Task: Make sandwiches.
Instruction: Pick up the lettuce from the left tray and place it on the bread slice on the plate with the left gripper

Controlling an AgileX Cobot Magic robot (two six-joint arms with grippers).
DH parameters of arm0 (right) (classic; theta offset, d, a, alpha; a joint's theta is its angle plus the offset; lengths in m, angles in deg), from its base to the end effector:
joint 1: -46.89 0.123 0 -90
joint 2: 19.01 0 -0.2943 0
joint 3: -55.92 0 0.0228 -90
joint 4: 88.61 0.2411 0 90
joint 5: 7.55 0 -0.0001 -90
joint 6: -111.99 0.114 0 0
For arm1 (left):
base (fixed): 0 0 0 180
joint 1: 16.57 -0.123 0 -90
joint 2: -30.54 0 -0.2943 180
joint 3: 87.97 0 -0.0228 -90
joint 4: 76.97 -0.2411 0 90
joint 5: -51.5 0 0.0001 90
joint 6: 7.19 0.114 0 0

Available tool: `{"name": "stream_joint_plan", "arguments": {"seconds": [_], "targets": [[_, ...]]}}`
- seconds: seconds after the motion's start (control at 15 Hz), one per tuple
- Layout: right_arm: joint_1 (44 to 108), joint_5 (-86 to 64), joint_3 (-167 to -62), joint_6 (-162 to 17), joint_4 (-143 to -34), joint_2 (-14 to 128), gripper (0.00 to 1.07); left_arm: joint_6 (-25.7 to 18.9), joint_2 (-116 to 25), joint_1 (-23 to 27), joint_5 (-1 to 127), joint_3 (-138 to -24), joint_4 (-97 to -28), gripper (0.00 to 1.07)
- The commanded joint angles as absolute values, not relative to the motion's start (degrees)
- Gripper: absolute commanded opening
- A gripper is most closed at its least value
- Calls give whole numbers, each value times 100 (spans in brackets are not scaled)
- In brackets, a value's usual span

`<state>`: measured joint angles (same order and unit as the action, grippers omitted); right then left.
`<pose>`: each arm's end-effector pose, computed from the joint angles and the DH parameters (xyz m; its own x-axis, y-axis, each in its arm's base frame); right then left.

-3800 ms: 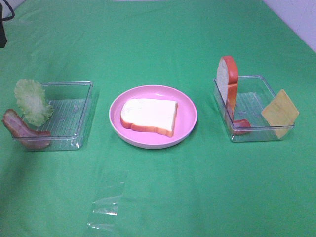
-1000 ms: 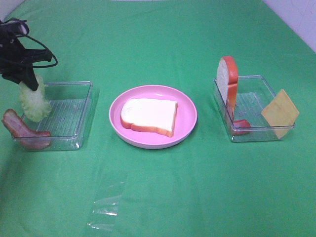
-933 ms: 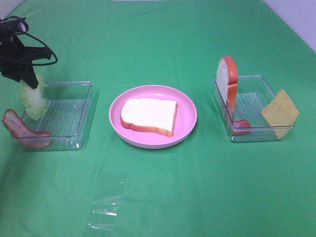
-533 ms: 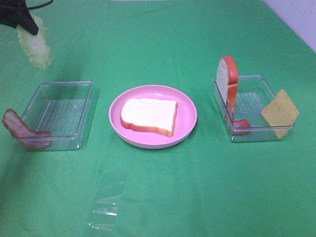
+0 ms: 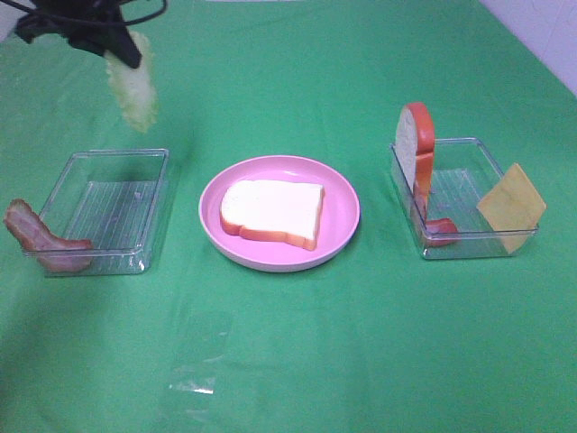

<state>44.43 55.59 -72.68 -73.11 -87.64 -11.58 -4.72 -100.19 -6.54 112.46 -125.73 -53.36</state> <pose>-0.0006 0.0018 0.2449 -0.5296 -0.0586 -0.8462 -0.0130 0.9981 -0.0610 0.4701 -0.1237 0.2622 -0.9095 0.0037 -0.4158 0.1785 0.9066 -0.3824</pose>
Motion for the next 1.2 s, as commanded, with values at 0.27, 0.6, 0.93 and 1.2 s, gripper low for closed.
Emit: {"name": "stream_joint_plan", "arguments": {"seconds": [0.27,0.6,0.93,1.2], "targets": [[4431,5531,-7257,-7311,-8741,-1348,88,-478,-10506,600,10370,-12607,-4471,0],[4431,5531,-7257,-7311,-8741,-1348,88,-478,-10895,1362,9877,-12607,-4196,0],[4431,5531,-7257,-7311,-8741,-1348,88,-501,-11188,1403,10009,-12607,-4734,0],[4431,5531,-7257,-7311,-8741,-1348,88,-1424,-11491,1403,10588,-12607,-6442,0]]}}
